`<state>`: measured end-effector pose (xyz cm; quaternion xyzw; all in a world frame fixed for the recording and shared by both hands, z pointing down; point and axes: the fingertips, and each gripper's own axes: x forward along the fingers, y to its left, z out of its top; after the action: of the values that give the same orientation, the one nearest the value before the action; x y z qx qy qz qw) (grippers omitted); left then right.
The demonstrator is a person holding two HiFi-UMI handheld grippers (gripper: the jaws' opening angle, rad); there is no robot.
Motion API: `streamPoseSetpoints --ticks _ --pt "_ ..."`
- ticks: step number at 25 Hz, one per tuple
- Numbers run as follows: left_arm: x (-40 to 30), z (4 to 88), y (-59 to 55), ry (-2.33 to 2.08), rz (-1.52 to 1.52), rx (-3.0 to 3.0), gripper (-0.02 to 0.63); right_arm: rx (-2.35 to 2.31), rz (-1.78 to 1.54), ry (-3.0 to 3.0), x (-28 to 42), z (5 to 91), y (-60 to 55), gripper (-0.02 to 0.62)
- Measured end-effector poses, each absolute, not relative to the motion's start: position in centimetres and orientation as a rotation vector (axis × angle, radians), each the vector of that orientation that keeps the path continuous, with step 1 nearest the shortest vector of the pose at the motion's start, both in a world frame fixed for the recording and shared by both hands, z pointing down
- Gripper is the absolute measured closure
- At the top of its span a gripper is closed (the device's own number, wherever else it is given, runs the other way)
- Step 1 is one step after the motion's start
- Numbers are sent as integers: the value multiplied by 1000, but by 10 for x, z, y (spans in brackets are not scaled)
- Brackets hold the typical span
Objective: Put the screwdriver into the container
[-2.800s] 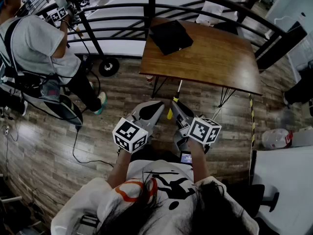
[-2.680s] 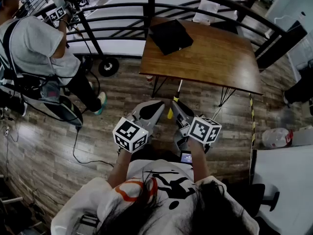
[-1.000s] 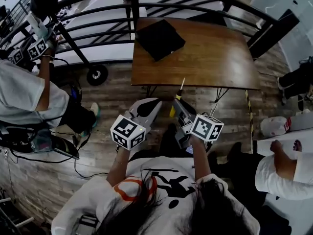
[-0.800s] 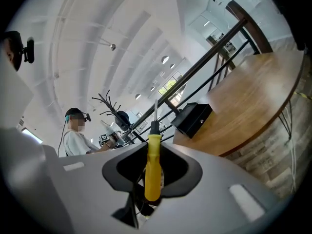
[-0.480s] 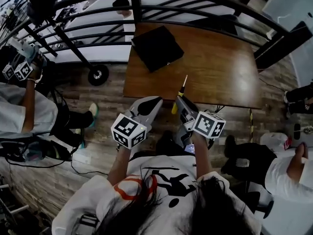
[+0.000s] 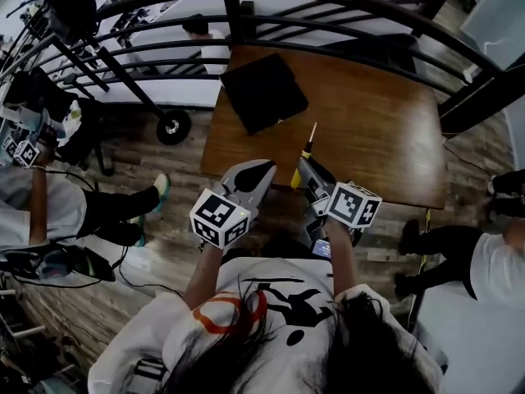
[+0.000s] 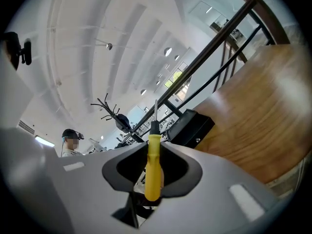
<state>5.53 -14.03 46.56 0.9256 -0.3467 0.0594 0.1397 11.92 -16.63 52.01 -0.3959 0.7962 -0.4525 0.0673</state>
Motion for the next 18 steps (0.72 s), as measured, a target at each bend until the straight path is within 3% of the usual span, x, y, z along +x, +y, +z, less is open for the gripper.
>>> streamPoseSetpoints --ticks 5,10,18 --pt "27 514 -176 -1061 196 2647 606 -1136 -1374 2434 88 566 -210 495" --pt "11 491 -178 -1107 182 2624 606 -1102 -1401 2454 75 547 -214 495" --pt "7 523 -222 -1139 233 2594 606 -1084 -1439 2443 76 583 -258 495"
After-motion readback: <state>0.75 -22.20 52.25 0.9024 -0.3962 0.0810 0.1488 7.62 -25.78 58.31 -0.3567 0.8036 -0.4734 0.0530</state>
